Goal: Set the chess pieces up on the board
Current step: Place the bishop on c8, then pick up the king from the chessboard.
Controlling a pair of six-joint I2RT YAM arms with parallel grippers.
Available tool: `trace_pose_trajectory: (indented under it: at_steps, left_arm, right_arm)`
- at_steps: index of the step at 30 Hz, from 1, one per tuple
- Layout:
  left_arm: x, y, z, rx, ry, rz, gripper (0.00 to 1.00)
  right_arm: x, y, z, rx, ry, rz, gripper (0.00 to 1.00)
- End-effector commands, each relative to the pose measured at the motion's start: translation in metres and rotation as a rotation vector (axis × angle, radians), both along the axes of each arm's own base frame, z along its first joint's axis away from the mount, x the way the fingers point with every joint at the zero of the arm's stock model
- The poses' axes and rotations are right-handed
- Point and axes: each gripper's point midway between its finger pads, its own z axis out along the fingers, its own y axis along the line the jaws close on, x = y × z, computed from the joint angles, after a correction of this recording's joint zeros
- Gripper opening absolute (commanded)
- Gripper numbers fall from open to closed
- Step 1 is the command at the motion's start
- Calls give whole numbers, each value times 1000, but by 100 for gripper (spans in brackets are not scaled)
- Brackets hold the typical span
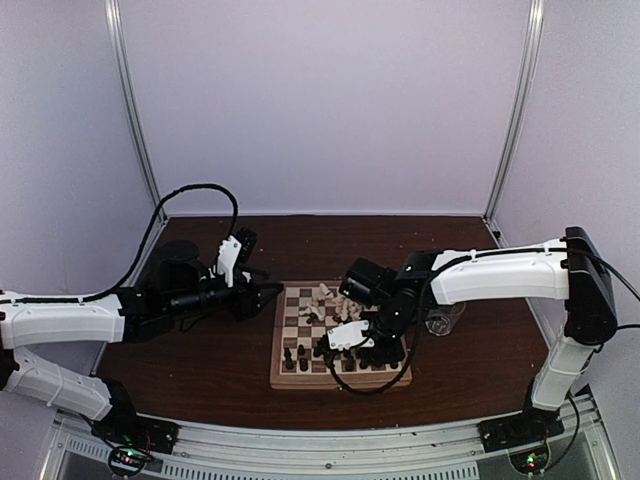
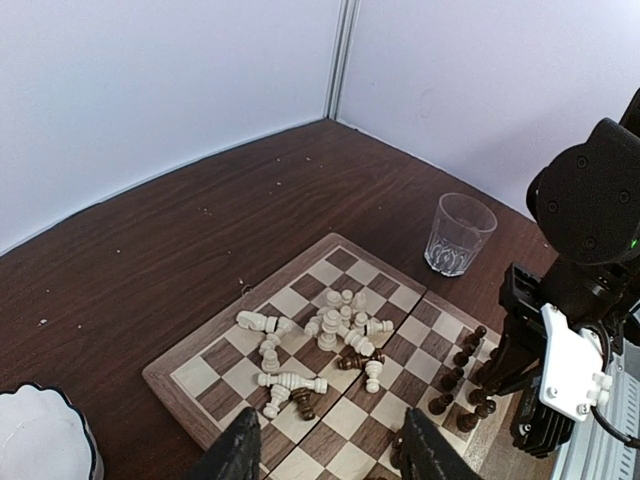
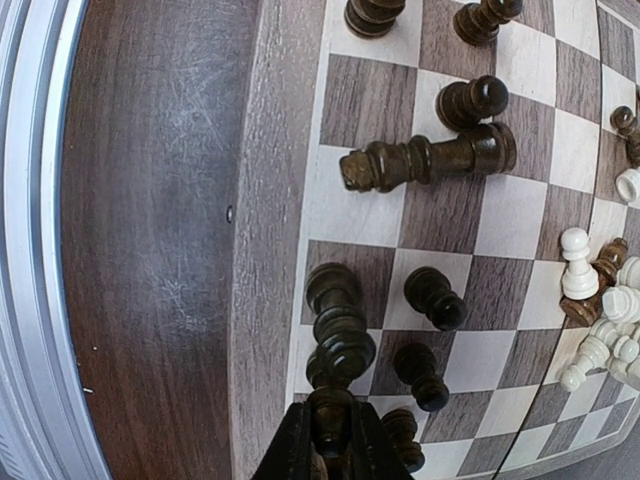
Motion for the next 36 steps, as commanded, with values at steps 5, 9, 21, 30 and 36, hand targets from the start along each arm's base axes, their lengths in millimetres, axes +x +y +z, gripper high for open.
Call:
trace_pose_trajectory:
  at_steps: [5, 9, 21, 30, 36]
  left_arm:
    - [2, 2, 9, -28, -17, 9, 48]
    - [2, 3, 10, -29, -17, 8, 48]
    - [9, 21, -16, 120, 123, 123, 48]
    - [20, 58, -25, 122, 213, 313, 47]
    - [20, 72, -24, 115, 202, 366, 47]
  right_arm:
    - [2, -3, 2, -11, -25, -12, 20]
    - [1, -3, 22, 21, -36, -13, 24]
    - [17, 26, 87, 153, -115, -11, 24]
    - [24, 65, 59, 91, -227, -89, 34]
    - [33, 70, 43, 58, -232, -204, 44]
